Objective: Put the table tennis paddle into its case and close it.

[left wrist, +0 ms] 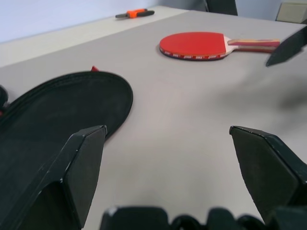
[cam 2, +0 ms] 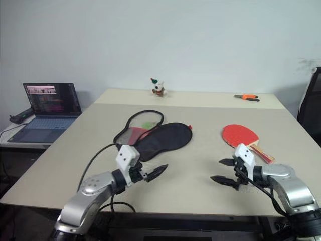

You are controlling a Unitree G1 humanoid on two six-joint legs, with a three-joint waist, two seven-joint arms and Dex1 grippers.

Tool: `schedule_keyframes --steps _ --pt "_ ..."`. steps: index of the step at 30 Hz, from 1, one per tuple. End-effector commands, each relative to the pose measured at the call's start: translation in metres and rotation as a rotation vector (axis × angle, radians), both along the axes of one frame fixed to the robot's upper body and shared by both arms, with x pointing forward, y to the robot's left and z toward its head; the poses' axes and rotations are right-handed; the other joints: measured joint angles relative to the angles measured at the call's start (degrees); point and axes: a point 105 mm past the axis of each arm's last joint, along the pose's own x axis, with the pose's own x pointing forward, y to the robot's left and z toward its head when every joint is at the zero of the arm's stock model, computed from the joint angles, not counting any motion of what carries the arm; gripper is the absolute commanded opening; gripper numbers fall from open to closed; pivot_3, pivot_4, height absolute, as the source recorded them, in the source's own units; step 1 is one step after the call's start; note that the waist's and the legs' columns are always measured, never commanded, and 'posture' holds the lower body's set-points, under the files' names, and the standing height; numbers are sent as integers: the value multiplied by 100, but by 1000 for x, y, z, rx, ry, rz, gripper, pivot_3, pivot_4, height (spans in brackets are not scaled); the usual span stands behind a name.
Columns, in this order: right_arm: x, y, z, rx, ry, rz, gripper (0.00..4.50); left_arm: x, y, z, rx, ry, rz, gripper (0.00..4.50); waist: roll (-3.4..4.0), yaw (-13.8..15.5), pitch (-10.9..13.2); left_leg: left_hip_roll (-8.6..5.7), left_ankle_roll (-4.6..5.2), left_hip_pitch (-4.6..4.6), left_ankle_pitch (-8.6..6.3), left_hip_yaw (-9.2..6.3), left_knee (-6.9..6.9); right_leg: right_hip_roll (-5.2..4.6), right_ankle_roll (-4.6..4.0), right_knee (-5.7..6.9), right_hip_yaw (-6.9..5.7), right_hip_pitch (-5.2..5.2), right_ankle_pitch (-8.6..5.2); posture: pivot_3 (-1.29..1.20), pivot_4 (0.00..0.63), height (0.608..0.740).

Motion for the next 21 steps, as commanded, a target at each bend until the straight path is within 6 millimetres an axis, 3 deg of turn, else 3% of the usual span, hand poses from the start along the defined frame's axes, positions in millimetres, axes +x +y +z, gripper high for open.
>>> schedule_keyframes --steps 1,5,10,14,21 --pt "-9 6 10 5 -21 35 4500 -2 -4 8 -10 -47 -32 4478 0 -15 0 1 0 0 0 0 0 0 0 0 0 0 0 0 150 740" --pt "-13 19 10 30 -28 46 4500 -7 6 0 -1 -24 -20 4478 0 -18 0 1 0 2 0 -1 -1 1 0 0 0 -1 0 0 150 740" --pt "-7 35 24 98 -57 42 4500 -14 23 -1 10 -3 -36 4478 1 -12 1 1 0 2 0 -2 -1 0 0 1 0 -1 0 0 150 740" --pt "-3 51 33 129 -84 72 4500 -7 49 4 32 -4 5 4478 1 -8 1 1 -1 2 1 -4 0 0 0 0 -2 0 0 0 150 740" --pt "7 53 59 183 -141 28 4500 19 66 3 57 11 9 4478 -1 11 1 -3 -1 0 0 -4 -1 -2 1 -3 -5 -1 0 0 150 740"
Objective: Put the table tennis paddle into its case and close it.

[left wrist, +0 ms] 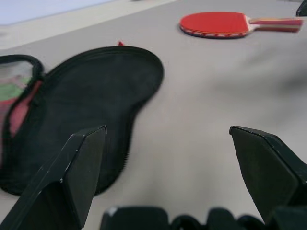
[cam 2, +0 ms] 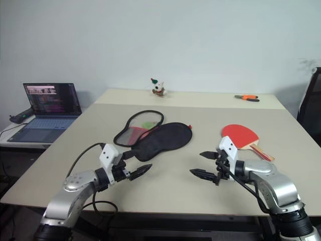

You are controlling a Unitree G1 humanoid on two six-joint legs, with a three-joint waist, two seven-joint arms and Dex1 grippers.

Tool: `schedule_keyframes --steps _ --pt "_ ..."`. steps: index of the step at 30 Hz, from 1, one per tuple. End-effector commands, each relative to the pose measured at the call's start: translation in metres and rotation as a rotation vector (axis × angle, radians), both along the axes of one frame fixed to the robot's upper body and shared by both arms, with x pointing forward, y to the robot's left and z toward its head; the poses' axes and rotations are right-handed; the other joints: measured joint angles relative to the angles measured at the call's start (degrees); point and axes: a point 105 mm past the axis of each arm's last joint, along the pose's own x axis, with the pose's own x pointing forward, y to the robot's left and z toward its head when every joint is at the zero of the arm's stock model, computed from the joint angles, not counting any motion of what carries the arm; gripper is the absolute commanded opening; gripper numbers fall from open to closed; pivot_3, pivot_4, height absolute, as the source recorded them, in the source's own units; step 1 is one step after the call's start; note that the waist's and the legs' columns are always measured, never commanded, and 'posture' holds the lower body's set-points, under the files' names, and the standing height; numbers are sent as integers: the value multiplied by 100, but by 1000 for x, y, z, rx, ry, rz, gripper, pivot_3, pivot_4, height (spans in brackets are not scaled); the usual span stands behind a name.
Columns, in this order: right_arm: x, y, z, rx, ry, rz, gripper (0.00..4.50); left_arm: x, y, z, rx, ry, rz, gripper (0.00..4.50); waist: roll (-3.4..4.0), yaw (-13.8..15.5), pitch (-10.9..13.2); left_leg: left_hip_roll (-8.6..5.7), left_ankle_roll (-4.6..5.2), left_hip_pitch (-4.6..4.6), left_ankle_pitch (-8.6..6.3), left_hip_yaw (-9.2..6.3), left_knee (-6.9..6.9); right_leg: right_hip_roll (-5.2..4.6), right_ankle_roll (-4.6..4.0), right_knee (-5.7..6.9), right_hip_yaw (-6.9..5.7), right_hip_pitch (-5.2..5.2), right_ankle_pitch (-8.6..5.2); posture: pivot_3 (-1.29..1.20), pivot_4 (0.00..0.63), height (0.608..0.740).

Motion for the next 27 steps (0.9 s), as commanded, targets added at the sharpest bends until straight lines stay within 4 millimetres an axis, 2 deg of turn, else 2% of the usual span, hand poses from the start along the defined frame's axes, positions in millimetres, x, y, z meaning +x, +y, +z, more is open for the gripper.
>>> schedule_keyframes --steps 1,4,7,11,20,25,27 --pt "-1 -1 27 40 -61 -27 4500 11 8 9 37 -37 -37 4478 -1 5 1 0 0 -2 0 -2 0 0 0 0 -2 0 0 0 150 740" --pt "-5 2 32 47 -52 -25 4500 29 9 13 82 -40 -65 4478 -1 5 1 1 0 -4 0 -4 -1 1 -1 4 -4 -5 0 0 150 740" --pt "-7 11 23 2 -42 -6 4500 49 9 15 122 -42 -71 4478 -1 -6 0 0 0 -5 0 -4 1 3 0 4 -6 -4 0 0 150 740" --pt "-4 19 17 -5 -37 -30 4500 62 8 9 183 3 -116 4478 -1 -33 0 -2 1 -6 0 2 -1 3 1 6 -3 -8 1 0 150 740" --pt "0 22 14 -4 -59 -59 4500 61 5 -9 276 111 -235 4478 -2 -52 1 -2 1 -29 0 -4 1 5 0 12 -8 -28 1 0 150 740" --pt "0 25 12 3 -67 -64 4500 58 12 -13 298 143 -243 4478 -2 -55 1 -2 1 -28 0 -5 4 5 1 17 -8 -28 1 0 150 740" --pt "2 23 13 5 -76 -76 4500 57 16 -14 294 151 -241 4115 -2 -57 1 -1 1 -28 0 -6 4 6 1 17 -8 -28 1 0 150 740"
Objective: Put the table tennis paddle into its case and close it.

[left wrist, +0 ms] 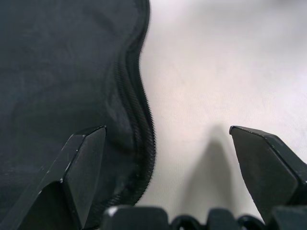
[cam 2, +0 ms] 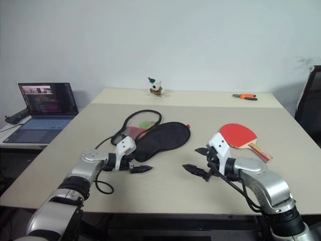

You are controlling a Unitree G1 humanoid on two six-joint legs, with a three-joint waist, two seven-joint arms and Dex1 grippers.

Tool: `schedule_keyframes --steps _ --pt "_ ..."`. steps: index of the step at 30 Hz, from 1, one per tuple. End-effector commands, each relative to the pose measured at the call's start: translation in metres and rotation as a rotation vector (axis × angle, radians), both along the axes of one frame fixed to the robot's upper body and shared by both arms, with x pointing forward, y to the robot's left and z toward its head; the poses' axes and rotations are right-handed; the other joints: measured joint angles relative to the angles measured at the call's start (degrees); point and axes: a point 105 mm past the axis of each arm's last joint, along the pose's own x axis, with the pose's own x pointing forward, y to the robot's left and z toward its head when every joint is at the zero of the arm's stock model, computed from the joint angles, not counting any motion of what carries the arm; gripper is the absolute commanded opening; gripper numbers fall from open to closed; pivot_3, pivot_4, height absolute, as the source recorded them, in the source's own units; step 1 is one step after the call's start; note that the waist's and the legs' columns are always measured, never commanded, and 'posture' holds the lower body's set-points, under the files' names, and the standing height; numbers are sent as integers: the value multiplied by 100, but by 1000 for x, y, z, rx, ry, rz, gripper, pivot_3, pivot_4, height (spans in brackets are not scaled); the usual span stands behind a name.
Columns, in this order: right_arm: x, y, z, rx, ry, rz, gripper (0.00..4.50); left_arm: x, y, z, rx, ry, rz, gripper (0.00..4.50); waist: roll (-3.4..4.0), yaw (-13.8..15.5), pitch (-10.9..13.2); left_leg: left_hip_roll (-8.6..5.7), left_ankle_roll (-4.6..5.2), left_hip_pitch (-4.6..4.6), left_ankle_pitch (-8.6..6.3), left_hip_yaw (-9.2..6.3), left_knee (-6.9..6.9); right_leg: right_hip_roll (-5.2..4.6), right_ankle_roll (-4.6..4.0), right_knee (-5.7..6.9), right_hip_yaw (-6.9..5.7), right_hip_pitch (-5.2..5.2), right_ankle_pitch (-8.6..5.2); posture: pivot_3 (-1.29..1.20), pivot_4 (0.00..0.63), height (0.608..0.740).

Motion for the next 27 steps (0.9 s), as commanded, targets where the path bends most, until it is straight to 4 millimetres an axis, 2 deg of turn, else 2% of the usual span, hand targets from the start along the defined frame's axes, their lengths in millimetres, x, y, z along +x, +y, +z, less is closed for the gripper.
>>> schedule_keyframes --steps 1,8,11,12,18,23,25,27 --pt "0 -1 10 10 -62 -11 4500 1 9 12 2 -36 4 3903 0 -2 0 0 0 0 0 0 0 0 0 0 0 0 0 0 150 740" --pt "7 -11 16 14 -85 -56 4500 2 15 12 -21 -32 45 1322 0 0 0 -1 0 0 0 -1 7 0 0 10 0 -1 0 0 150 740" --pt "10 -16 18 8 -91 -71 4500 6 11 19 -68 -61 71 250 0 0 0 -1 0 0 0 -1 15 0 0 26 1 -4 -1 0 150 740" --pt "10 -17 18 5 -92 -76 4500 7 9 21 -84 -68 73 59 0 1 0 -1 0 0 0 -2 19 -1 0 30 1 -4 -1 0 150 740" --pt "12 -22 19 -5 -95 -86 4500 0 -16 18 -116 -72 22 59 0 1 0 -1 0 -1 -1 -4 46 -1 0 51 2 -2 -1 0 150 740" --pt "11 -26 17 -14 -91 -92 4500 -10 -49 13 -144 -69 -35 59 0 5 0 -1 1 -1 -1 -10 63 -1 -1 65 1 0 -1 0 150 740" --pt "10 -27 16 -18 -87 -93 4500 -11 -52 18 -134 -102 -46 59 0 7 1 -1 1 -1 -1 -9 69 -1 0 67 2 1 -1 0 150 740" --pt "10 -27 15 -20 -84 -94 4500 -7 -44 24 -127 -137 -14 59 0 1 1 0 1 -1 -1 -9 70 -1 -1 68 2 1 -1 0 150 740"
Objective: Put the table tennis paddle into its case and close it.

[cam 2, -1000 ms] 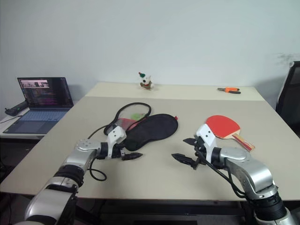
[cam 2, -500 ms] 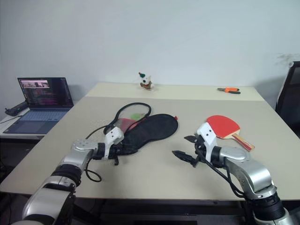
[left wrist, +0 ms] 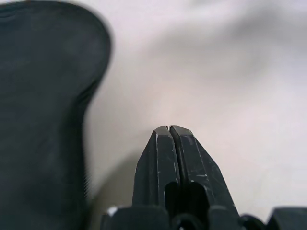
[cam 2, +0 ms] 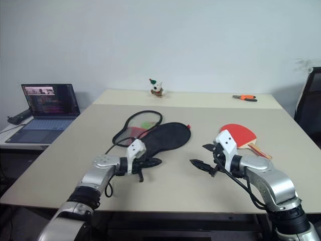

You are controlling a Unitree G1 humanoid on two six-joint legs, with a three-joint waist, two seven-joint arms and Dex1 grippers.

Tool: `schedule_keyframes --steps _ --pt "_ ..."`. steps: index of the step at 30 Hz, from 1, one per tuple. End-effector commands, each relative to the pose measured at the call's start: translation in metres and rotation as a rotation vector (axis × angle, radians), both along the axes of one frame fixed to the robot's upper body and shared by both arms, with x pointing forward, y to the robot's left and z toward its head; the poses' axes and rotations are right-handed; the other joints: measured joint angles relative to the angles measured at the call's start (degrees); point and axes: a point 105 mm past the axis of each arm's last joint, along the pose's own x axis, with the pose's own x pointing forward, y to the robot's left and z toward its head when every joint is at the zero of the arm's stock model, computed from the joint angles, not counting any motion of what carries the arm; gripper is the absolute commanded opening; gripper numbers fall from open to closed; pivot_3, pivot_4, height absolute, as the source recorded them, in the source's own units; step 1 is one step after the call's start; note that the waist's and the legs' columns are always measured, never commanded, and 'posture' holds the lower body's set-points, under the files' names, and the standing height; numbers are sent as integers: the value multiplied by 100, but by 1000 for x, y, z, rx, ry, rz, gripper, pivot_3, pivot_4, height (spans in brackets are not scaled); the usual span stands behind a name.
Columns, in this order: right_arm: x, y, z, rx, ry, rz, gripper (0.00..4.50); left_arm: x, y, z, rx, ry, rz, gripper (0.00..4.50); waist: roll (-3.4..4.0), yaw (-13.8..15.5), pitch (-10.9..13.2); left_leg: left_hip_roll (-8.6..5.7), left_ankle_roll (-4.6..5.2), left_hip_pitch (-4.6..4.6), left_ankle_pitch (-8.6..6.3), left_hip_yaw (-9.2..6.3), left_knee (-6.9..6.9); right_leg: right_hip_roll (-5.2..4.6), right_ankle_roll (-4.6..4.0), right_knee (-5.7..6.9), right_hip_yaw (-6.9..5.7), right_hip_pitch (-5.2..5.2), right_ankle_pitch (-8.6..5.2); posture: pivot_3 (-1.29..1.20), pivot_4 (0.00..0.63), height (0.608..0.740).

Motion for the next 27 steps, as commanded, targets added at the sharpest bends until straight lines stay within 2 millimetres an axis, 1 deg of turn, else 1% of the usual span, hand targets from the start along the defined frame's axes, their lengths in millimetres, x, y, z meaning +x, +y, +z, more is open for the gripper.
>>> schedule_keyframes --steps 1,2,5,6,10,13,15,16,18,21,25,27 --pt "-2 -5 11 0 -51 -5 4500 8 12 26 -26 -88 54 59 0 -3 0 1 0 0 0 0 0 0 0 1 0 0 0 0 150 740" --pt "-2 -5 11 -1 -50 -5 4500 9 16 29 -33 -88 71 59 0 -8 0 1 0 1 0 0 -1 0 0 1 0 0 0 0 150 740" --pt "-3 -5 9 -3 -44 -2 4500 9 26 27 2 -108 84 631 0 -13 0 1 0 1 0 0 -2 1 0 0 0 -1 -1 0 150 740" --pt "-3 -4 9 -3 -42 0 4500 10 28 26 10 -114 92 931 0 -9 0 0 0 0 0 0 -2 1 0 -1 0 -1 -1 0 150 740" --pt "-4 -3 8 -4 -40 8 4500 11 38 16 35 -97 127 2399 0 7 0 -2 0 0 0 0 -1 -1 0 -2 0 0 -1 0 150 740" --pt "-4 -3 8 -3 -39 11 4500 20 49 5 76 -101 200 3475 0 6 0 -1 0 1 0 -1 -1 -1 0 -1 -1 0 -1 0 150 740" --pt "-4 -2 8 -3 -37 13 4500 22 54 -2 115 -91 209 4226 0 7 0 -1 0 0 0 -1 -1 0 0 -1 -2 -1 -1 0 150 740" --pt "-4 -2 8 -3 -37 14 4500 22 56 -6 140 -86 200 4477 -1 8 1 -1 0 0 0 -1 -1 0 0 -1 -3 -1 -1 0 150 740" --pt "-4 -2 8 -3 -36 16 4500 22 60 -12 178 -75 191 4477 -2 15 1 -2 0 -1 0 -1 -1 0 0 -2 -4 1 -1 0 150 740" --pt "-5 -3 9 -3 -37 11 4500 26 67 -14 190 -50 221 4477 -1 14 0 -3 0 2 0 0 0 0 1 0 -3 2 -1 0 150 740" --pt "-7 -6 8 -3 -40 -3 4500 24 72 -18 216 -35 213 4477 -1 -3 0 2 0 8 0 2 1 3 3 3 -1 4 -2 0 150 740" --pt "-7 -7 9 -1 -41 -9 4500 24 73 -19 226 -37 206 4118 -1 -17 0 3 0 9 0 4 2 3 2 4 0 4 -2 0 150 740"
